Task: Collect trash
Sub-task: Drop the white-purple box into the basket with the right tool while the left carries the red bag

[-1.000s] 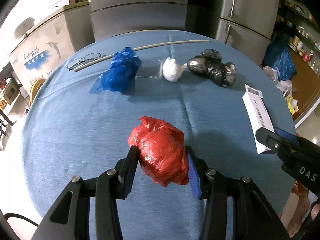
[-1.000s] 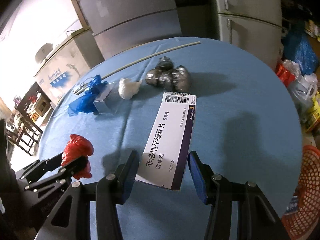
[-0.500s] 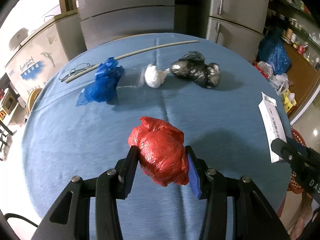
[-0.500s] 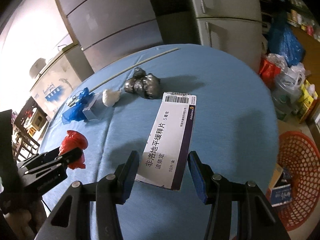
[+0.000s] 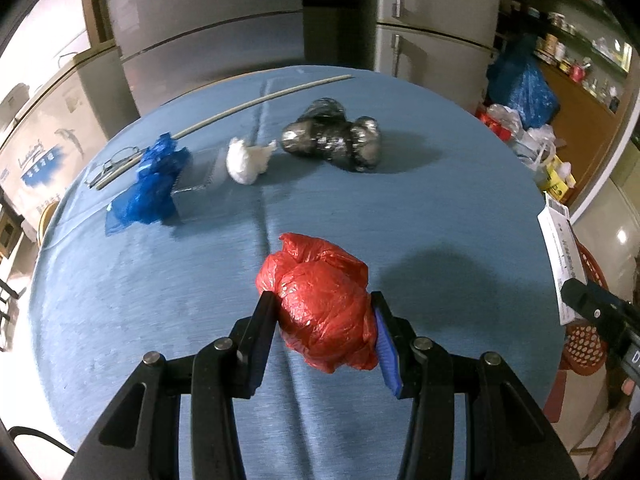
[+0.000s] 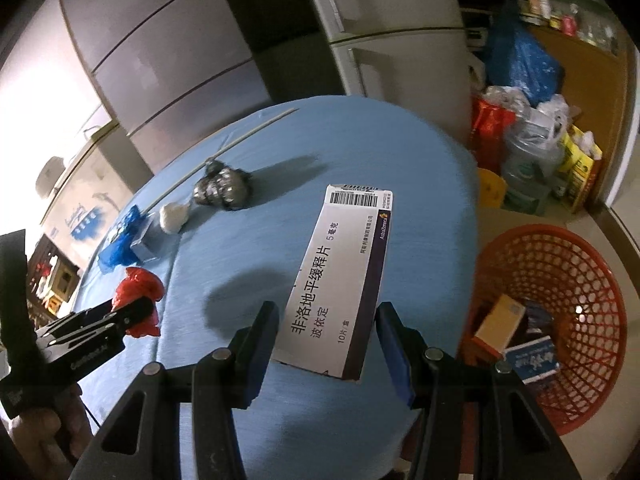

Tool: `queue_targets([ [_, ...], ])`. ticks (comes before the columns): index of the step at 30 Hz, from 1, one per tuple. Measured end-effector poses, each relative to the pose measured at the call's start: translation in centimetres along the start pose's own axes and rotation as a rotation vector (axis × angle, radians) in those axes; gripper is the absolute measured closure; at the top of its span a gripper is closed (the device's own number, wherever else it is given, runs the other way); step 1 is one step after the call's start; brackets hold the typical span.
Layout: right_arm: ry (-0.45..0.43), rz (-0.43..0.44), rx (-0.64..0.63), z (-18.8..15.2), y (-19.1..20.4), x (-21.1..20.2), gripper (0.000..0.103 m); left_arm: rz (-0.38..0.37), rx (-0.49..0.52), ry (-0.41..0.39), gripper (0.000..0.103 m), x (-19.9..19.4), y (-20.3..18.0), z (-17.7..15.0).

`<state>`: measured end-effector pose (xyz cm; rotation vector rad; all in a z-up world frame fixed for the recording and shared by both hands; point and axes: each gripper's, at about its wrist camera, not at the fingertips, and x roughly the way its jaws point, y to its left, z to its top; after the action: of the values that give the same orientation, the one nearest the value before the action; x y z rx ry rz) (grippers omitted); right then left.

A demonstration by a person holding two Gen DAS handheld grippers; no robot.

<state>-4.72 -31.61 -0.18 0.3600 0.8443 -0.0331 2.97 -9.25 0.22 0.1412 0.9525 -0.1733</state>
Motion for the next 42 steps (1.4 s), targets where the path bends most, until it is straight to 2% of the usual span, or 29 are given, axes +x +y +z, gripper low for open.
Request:
queue_targets([
  [16, -0.028, -0.145, 0.157, -1.7, -8.7, -2.6, 0.049, -0.065, 0.083, 0.008, 0.055, 0.2, -4.4, -0.3],
  [28, -0.06, -0.231, 0.251, -2.0, -14.0, -4.7, 0.049, -0.132, 0.172, -0.01, 0.055, -0.2, -9.7, 1.0],
  [42, -0.036, -0.291, 0.332, -3.2, -19.2, -4.7, 0.049, -0.204, 0.287, -0.024, 0.055, -0.3, -16.3, 2.1],
])
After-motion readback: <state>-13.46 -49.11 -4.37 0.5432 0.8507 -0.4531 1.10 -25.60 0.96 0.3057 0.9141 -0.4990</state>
